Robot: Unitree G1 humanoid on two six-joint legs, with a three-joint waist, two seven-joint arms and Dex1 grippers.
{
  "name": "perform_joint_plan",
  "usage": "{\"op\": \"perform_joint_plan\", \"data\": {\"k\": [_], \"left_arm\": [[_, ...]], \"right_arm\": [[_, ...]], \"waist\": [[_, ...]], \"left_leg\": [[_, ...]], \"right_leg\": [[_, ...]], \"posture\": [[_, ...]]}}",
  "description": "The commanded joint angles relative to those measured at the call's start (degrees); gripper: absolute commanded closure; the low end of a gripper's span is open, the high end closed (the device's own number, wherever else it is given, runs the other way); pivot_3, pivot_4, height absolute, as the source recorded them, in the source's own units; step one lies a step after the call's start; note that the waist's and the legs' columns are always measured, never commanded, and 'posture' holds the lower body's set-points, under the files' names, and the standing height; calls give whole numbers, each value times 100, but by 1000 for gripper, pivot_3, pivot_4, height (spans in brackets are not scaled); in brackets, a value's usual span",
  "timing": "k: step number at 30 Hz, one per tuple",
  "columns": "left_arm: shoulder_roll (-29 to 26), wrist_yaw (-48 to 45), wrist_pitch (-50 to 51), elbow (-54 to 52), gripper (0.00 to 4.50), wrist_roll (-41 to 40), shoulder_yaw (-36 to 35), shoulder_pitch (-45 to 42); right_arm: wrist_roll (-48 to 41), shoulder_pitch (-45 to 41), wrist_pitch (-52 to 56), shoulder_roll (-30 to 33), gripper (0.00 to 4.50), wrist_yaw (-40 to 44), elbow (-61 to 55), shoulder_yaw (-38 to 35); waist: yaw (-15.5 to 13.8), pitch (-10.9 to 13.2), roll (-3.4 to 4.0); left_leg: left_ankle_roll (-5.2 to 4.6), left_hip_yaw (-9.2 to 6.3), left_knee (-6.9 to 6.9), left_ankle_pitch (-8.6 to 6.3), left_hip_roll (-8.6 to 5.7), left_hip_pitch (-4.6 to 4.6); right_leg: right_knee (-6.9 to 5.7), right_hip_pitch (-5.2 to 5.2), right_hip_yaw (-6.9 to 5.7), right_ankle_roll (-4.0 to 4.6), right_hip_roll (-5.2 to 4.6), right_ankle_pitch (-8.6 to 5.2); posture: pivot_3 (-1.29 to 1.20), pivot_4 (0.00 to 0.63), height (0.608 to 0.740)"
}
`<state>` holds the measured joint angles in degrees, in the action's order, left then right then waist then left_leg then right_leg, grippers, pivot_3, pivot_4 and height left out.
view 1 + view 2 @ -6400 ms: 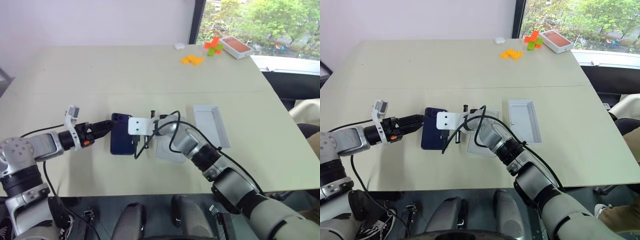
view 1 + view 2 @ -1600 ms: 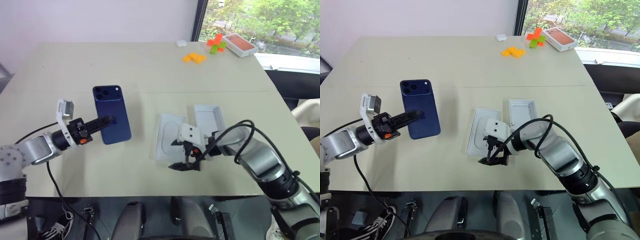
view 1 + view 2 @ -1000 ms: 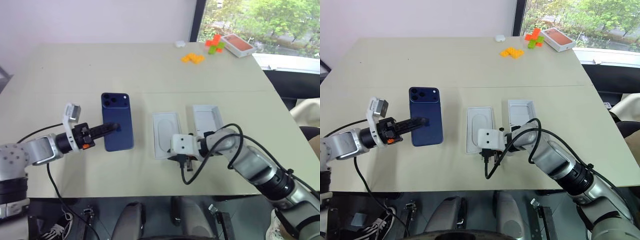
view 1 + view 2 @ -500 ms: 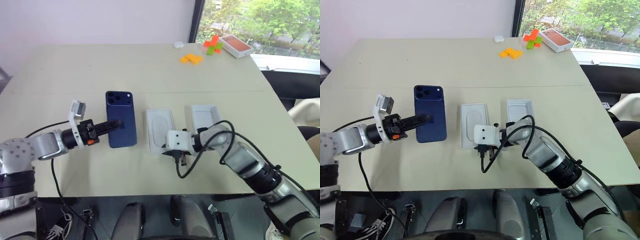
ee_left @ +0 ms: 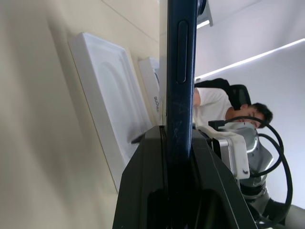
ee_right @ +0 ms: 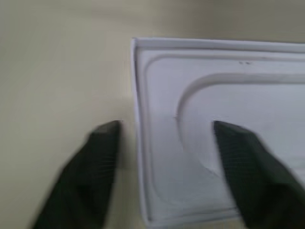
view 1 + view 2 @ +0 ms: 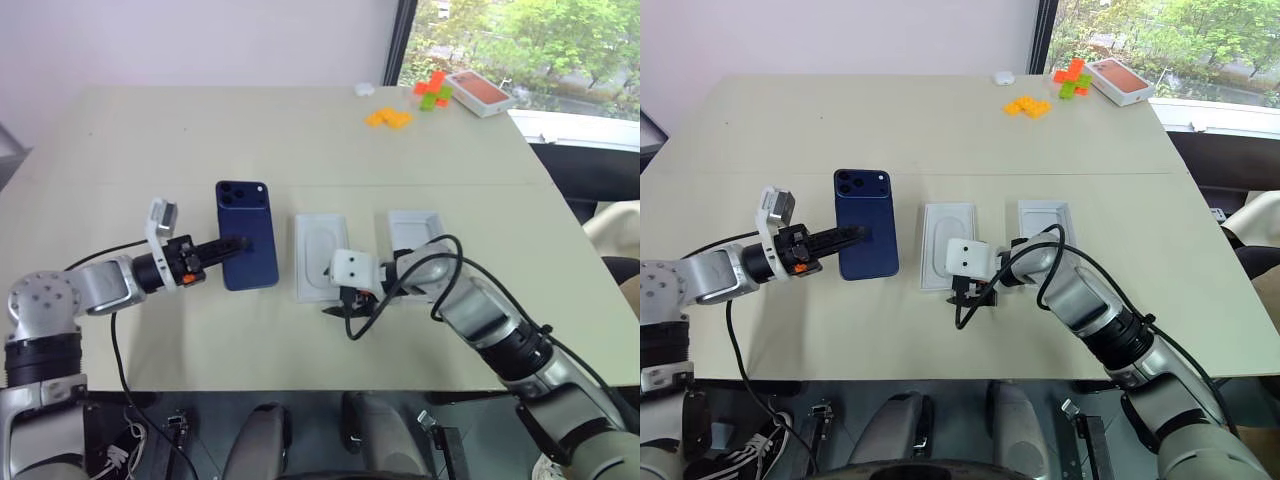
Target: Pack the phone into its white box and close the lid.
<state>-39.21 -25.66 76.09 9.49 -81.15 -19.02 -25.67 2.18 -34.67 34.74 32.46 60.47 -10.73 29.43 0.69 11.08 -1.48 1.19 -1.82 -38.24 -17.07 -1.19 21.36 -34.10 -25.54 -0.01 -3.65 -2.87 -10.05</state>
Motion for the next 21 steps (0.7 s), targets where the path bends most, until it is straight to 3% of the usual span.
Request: {"op": "perform_joint_plan", "data": {"k": [1, 12, 21], "left_arm": [[185, 141, 22, 224, 4500, -63, -121, -397], [1265, 1165, 261, 575, 4500, 105, -21, -875], [1965, 1824, 278, 597, 4500, 343, -65, -911]], "right_arm": [[-770, -97, 677, -72, 727, 354, -412, -493], [-2391, -198, 864, 230, 727, 648, -154, -2346], [-2339, 15, 265, 319, 727, 436, -54, -2367]], "waist": [[-9, 1, 0], [-1, 3, 1], [-3, 3, 1]], "left_leg": [[-2, 0, 0, -1, -1, 1], [-3, -1, 1, -1, -7, 2], [-2, 0, 0, -1, -4, 1]], "right_leg": [[1, 0, 0, -1, -1, 1], [-1, -1, -1, -5, -10, 4], [-3, 0, 0, -5, -6, 4]], "posture": [[0, 150, 740], [0, 150, 740], [0, 150, 740]]}}
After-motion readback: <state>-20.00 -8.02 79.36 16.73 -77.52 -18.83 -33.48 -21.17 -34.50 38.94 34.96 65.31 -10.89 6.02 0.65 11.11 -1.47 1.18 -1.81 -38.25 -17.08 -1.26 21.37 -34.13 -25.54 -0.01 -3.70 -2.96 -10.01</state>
